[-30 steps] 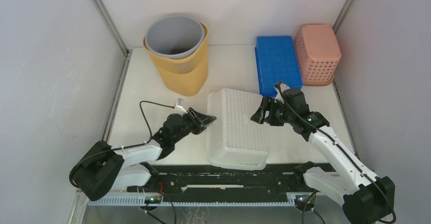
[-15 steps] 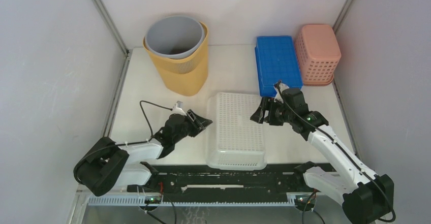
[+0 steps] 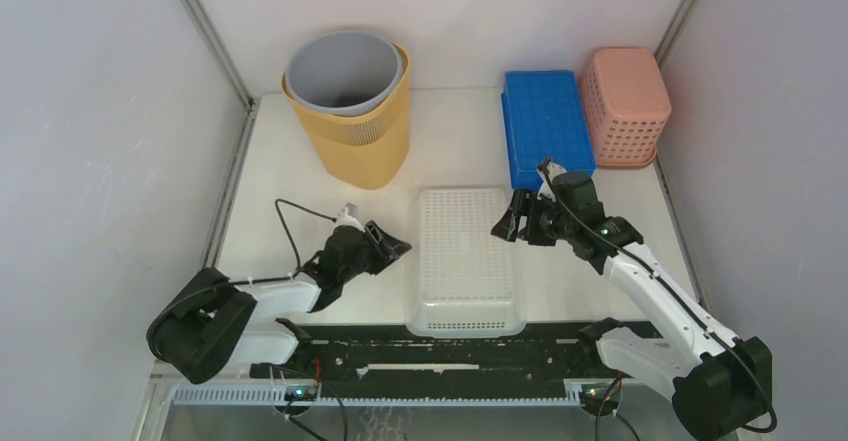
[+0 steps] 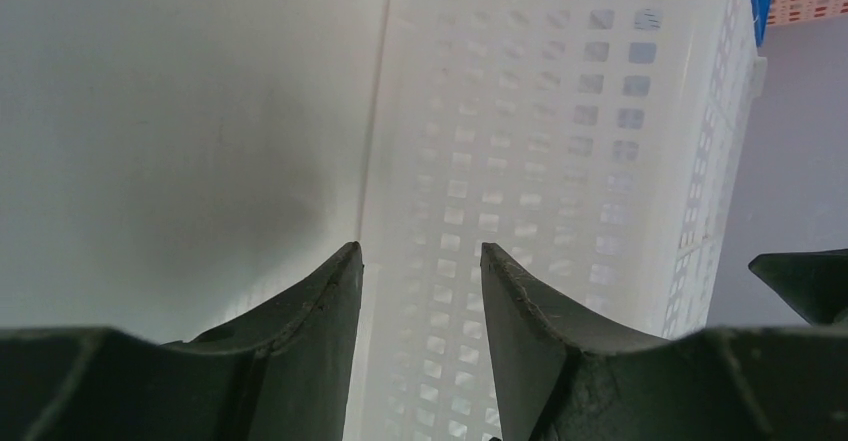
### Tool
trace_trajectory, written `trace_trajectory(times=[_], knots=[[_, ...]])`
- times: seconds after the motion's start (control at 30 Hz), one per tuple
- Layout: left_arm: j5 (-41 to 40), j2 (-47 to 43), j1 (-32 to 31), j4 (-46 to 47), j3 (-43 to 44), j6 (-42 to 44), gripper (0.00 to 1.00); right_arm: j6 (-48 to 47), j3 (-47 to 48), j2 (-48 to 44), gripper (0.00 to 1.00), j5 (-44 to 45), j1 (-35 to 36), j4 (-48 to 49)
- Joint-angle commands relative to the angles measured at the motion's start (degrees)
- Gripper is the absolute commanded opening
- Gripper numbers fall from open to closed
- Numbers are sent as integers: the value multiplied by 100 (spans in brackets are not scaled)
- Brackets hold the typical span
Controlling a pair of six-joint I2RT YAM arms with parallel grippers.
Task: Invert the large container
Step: Turn the container upside down at the center of the board, then move the container to the center of the board.
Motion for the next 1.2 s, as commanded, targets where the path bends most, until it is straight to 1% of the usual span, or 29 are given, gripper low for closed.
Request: trace_trajectory(times=[0.0, 0.2, 0.23, 0.27, 0.3, 0.33, 0.37, 0.4, 0.5, 0.6, 0.67, 0.73, 0.87, 0.97, 1.17], knots=[[-206, -455, 34, -350, -38, 285, 52, 0, 74, 22, 79, -38, 26, 256], [-208, -1435, 34, -1551, 308, 655, 53, -50, 117, 62, 79, -17, 37, 236], [-168, -1622, 31, -1787, 394, 735, 55, -60, 133, 62, 79, -20, 40, 209], [-130, -1814, 35, -1992, 488, 805, 60, -83, 158, 62, 79, -20, 42, 174], [-84, -2040, 35, -2284, 582, 893, 70, -118, 179, 57, 79, -38, 47, 131], [-60, -2174, 31, -2432, 667, 981, 81, -151, 188, 37, 79, -29, 44, 100], [-69, -2426, 33, -2717, 744, 1079, 97, -169, 186, 11, 79, -5, 54, 69], [-113, -2602, 35, -2954, 819, 1167, 100, -187, 187, -6, 79, 2, 55, 48], [-246, -3130, 29, -3614, 1027, 1366, 100, -229, 210, -40, 79, -30, 50, -11], [-249, -3513, 35, -4070, 1160, 1498, 100, -269, 254, -99, 83, -74, 57, -112], [-94, -3672, 35, -4226, 1177, 1550, 100, -296, 259, -164, 89, -178, 65, -167], [9, -3785, 35, -4483, 1230, 1638, 100, -279, 263, -242, 99, -345, 74, -206], [75, -4159, 30, -4912, 1208, 1760, 100, -136, 259, -493, 100, -700, 207, -157], [17, -4454, 32, -5215, 1190, 1796, 100, -63, 299, -749, 100, -826, 484, -154], [27, -4902, 34, -5546, 1244, 1861, 100, -12, 362, -1176, 100, 329, 1302, -801]])
